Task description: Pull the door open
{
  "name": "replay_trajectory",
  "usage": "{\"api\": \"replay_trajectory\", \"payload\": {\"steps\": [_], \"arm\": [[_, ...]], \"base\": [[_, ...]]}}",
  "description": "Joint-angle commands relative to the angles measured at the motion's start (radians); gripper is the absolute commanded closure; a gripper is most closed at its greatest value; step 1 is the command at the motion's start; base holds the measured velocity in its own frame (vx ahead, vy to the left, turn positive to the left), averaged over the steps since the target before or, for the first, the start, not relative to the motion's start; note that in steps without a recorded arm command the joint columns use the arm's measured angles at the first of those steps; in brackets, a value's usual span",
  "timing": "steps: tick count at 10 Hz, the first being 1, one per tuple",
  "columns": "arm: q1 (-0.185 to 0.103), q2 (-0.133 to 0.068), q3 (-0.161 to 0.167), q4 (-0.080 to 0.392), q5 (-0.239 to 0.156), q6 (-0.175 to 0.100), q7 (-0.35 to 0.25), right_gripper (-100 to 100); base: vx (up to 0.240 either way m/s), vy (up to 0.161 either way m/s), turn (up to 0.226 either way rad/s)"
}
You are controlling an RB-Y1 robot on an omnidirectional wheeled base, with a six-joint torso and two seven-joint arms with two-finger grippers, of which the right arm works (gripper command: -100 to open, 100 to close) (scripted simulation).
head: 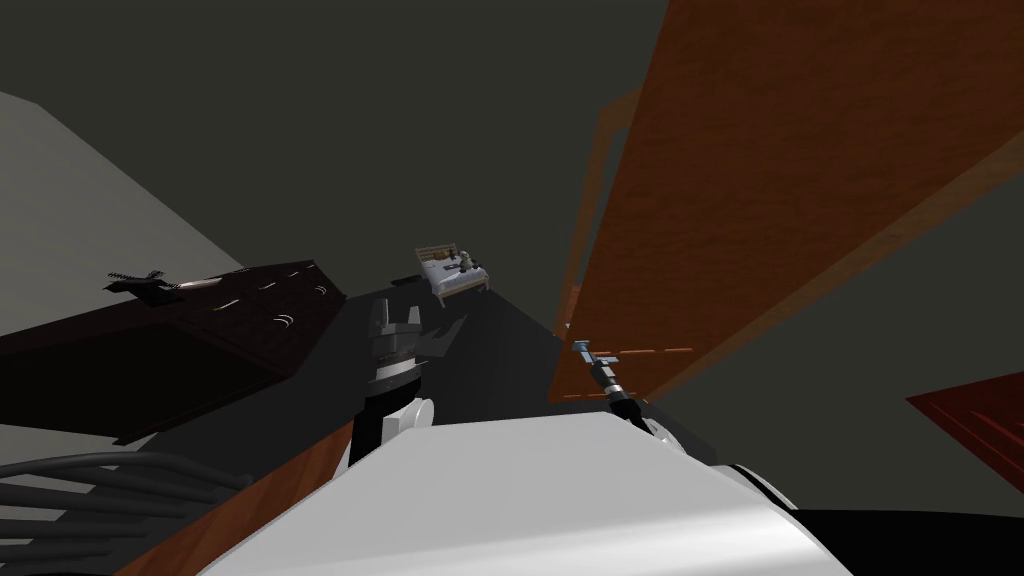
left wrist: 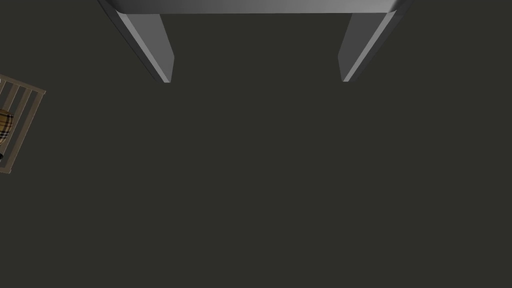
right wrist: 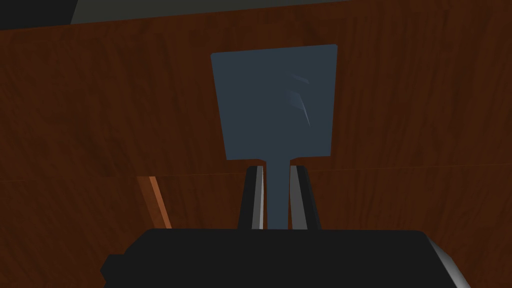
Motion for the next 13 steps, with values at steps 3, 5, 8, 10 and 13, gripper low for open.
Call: {"api": "replay_trajectory", "payload": {"steps": [3, 5, 8, 10, 13], "arm": [[0.018, -0.013, 0.009, -0.001, 0.008, -0.025, -0.016, 100], [0.018, -0.013, 0.009, -0.001, 0.008, -0.025, -0.016, 100], [0.018, -0.013, 0.009, -0.001, 0.008, -0.025, -0.016, 100], [0.018, -0.013, 0.009, -0.001, 0.008, -0.025, -0.016, 100], [0.034, -0.024, 0.016, 0.000, 0.015, -0.049, -0.029, 100]], "base": [[0.000, 0.000, 0.000], [0.001, 0.002, 0.007], [-0.001, -0.003, -0.007], [0.001, 0.003, 0.009], [0.002, 0.005, 0.014]]}}
